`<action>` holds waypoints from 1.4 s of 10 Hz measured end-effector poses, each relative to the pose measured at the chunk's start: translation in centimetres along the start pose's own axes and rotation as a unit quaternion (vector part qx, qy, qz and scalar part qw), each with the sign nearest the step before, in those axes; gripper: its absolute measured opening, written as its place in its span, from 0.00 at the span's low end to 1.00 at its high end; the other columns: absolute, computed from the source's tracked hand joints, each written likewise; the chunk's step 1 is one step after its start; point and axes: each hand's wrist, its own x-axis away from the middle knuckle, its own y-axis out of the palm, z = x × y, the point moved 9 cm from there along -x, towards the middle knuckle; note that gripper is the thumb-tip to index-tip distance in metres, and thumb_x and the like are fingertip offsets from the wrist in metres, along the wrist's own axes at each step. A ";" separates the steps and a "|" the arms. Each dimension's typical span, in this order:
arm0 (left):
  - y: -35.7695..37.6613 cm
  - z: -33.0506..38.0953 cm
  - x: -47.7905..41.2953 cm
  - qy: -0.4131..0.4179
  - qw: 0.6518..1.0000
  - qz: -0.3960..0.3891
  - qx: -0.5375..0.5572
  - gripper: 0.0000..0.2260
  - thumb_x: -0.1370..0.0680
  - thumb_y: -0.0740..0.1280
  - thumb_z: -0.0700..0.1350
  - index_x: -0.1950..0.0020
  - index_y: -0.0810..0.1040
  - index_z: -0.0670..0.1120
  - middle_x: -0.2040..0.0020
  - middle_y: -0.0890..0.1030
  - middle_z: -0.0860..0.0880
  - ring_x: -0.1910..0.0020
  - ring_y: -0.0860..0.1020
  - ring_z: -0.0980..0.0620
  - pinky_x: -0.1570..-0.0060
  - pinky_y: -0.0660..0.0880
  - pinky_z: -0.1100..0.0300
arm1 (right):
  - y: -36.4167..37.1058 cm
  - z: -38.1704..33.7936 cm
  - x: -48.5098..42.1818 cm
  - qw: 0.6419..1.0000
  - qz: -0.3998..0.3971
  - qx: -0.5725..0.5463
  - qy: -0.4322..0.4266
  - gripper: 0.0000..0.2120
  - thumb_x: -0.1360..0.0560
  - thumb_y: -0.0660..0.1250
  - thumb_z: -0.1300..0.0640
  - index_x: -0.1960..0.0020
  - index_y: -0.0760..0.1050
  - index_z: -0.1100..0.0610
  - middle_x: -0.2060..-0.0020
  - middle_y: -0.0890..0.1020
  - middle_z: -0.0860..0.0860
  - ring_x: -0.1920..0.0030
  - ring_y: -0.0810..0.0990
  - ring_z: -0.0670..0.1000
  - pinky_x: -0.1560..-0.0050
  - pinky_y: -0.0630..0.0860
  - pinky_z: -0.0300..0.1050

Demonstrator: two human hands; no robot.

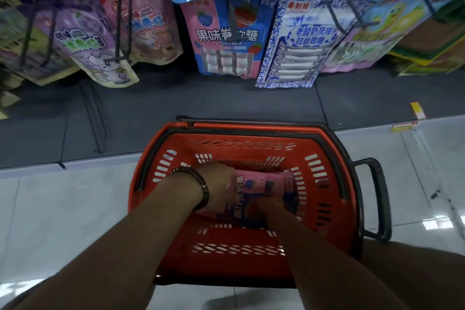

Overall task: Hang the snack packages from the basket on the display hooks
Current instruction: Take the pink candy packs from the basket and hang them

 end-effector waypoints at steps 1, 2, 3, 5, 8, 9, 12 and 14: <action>-0.2 -1.1 -0.4 -0.007 0.999 0.021 0.033 0.18 0.17 0.66 0.56 0.33 0.79 0.46 0.36 0.81 0.44 0.39 0.80 0.44 0.38 0.78 0.49 | 0.3 -1.9 3.1 0.995 -0.052 0.084 -0.018 0.23 0.28 0.77 0.68 0.36 0.78 0.59 0.44 0.83 0.55 0.57 0.80 0.49 0.61 0.80 0.38; 0.1 -2.3 -0.7 -0.013 0.998 0.031 0.045 0.18 0.18 0.68 0.56 0.32 0.78 0.48 0.37 0.83 0.45 0.40 0.81 0.44 0.39 0.79 0.51 | 0.1 -5.3 4.2 0.973 -0.058 0.196 -0.111 0.18 0.20 0.70 0.58 0.31 0.77 0.60 0.33 0.81 0.56 0.36 0.81 0.59 0.42 0.81 0.46; -0.4 -2.7 -0.4 -0.014 0.997 0.051 0.055 0.22 0.21 0.72 0.53 0.28 0.75 0.49 0.34 0.81 0.47 0.37 0.80 0.46 0.40 0.77 0.56 | -1.5 -9.7 7.4 0.938 -0.062 0.278 -0.200 0.13 0.15 0.64 0.55 0.33 0.79 0.58 0.38 0.83 0.56 0.41 0.83 0.55 0.37 0.79 0.49; -3.2 -3.9 1.5 -0.014 0.968 0.192 0.163 0.38 0.29 0.80 0.52 0.22 0.68 0.51 0.26 0.74 0.47 0.29 0.74 0.47 0.34 0.71 0.59 | -4.4 -17.3 16.2 0.843 -0.161 0.399 -0.324 0.05 0.16 0.64 0.56 0.47 0.79 0.53 0.54 0.83 0.49 0.53 0.80 0.54 0.52 0.75 0.51; -5.5 -3.8 3.1 0.076 0.856 0.275 0.430 0.06 0.20 0.73 0.48 0.45 0.87 0.50 0.53 0.89 0.54 0.60 0.86 0.58 0.58 0.81 0.62 | -11.2 -21.9 21.2 0.887 -0.177 0.175 -0.389 0.05 0.21 0.76 0.59 0.55 0.82 0.56 0.54 0.89 0.58 0.55 0.86 0.50 0.48 0.78 0.53; -6.7 -4.8 3.9 0.054 0.806 0.317 0.497 0.06 0.20 0.72 0.50 0.47 0.86 0.49 0.56 0.89 0.52 0.62 0.87 0.54 0.63 0.81 0.59 | -13.0 -22.8 21.6 0.908 -0.183 0.072 -0.370 0.11 0.26 0.80 0.59 0.46 0.84 0.58 0.48 0.89 0.59 0.44 0.88 0.61 0.37 0.81 0.64; -7.3 -6.1 3.6 0.001 0.735 0.369 0.569 0.17 0.27 0.77 0.59 0.45 0.80 0.51 0.51 0.89 0.50 0.51 0.88 0.50 0.49 0.84 0.43 | -12.2 -24.5 21.1 0.927 -0.169 -0.067 -0.327 0.16 0.24 0.76 0.64 0.39 0.81 0.53 0.49 0.90 0.55 0.52 0.90 0.56 0.51 0.87 0.60; -5.4 0.2 5.6 -0.013 0.759 0.485 0.434 0.39 0.41 0.80 0.60 0.35 0.68 0.53 0.37 0.71 0.54 0.37 0.71 0.54 0.38 0.72 0.54 | -12.1 -25.2 22.1 0.916 -0.123 -0.130 -0.360 0.08 0.25 0.75 0.68 0.47 0.82 0.61 0.58 0.88 0.58 0.65 0.87 0.54 0.70 0.82 0.46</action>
